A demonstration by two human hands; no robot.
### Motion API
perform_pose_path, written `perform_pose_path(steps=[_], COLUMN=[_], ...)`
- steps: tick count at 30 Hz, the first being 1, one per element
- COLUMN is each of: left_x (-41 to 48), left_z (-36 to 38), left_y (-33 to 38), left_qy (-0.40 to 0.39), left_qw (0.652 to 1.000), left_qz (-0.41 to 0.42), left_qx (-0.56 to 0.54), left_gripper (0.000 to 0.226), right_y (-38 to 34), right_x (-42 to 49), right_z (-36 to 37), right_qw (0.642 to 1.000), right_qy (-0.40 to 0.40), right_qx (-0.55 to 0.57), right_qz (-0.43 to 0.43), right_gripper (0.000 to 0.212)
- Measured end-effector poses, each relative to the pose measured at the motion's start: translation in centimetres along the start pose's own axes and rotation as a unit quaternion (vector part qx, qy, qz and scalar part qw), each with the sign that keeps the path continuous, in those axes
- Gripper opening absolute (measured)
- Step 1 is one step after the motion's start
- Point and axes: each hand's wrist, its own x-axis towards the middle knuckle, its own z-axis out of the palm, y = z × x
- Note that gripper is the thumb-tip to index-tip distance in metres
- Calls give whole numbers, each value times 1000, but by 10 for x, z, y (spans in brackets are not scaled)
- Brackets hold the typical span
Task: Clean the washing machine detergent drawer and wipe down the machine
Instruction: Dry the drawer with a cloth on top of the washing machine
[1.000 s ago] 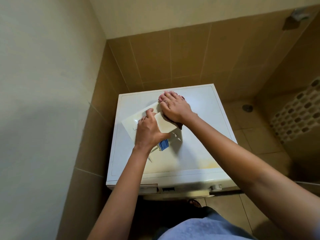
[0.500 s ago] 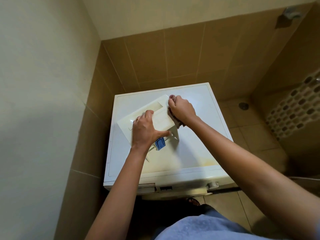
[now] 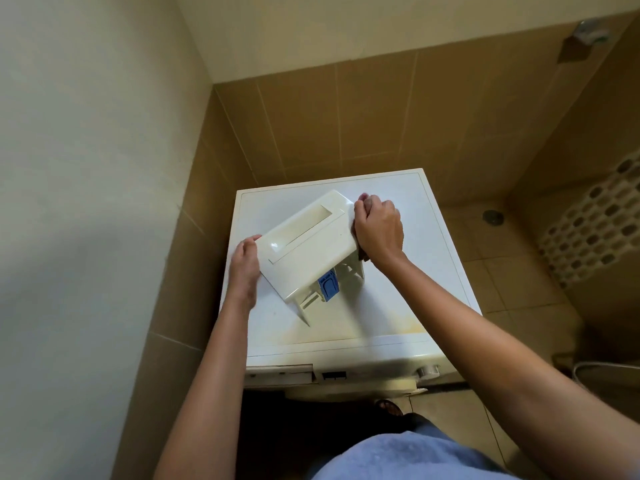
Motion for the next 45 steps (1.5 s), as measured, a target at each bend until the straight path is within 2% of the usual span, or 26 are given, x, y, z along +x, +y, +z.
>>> perform_pose_path(steps=[1,3,6,9,12,15,18,20,22,25,29,31,36,39,45], left_x=[-2,-5,-6,-5,-6,-5,-9,-7,-9,-7,-9,-7,-3,-3,-2], left_z=[2,6,9,10,7,2,-1,-1,1,6,8,10,21,23,22], left_y=[-3,-6,-11,-13,-10,-9,-10,-12,-7,-11,-14,-15,-11,-12,-12], left_qy=[-28,-41,-45,-40,-53,-61,-66,-84,-107,-80,-92,-98,-75,-67,-83], left_qw=[996,984,979,971,958,949,935,924,926,941,963,970,972,966,953], left_qz=[-30,-58,-80,-92,-103,-114,-123,-112,-103,-98,-85,-90,-91,-99,-119], left_qx=[-78,-162,-185,-215,-260,-289,-326,-357,-347,-315,-237,-205,-204,-229,-266], left_gripper=[38,43,63,76,90,92,84,79,83,90,69,66,55,52,50], right_y=[-2,-7,-18,-33,-51,-69,-86,-95,-99,-91,-66,-52,-26,-15,5], right_x=[-8,-27,-60,-97,-123,-126,-110,-98,-83,-52,4,26,39,40,6], right_z=[4,10,12,12,18,26,39,47,53,52,34,23,3,-6,-14], right_qw=[999,997,989,968,931,894,867,862,871,893,909,922,966,987,979], right_qy=[4,0,-63,-152,-217,-252,-288,-291,-283,-261,-217,-213,-198,-161,-13], right_qx=[-25,-59,-87,-98,-123,-137,-160,-172,-168,-179,-223,-222,-126,-7,170], right_qz=[-20,-53,-103,-172,-265,-344,-373,-376,-364,-321,-276,-235,-106,-13,115], right_gripper=[40,52,70,80,77,67,63,61,54,52,51,48,39,38,32])
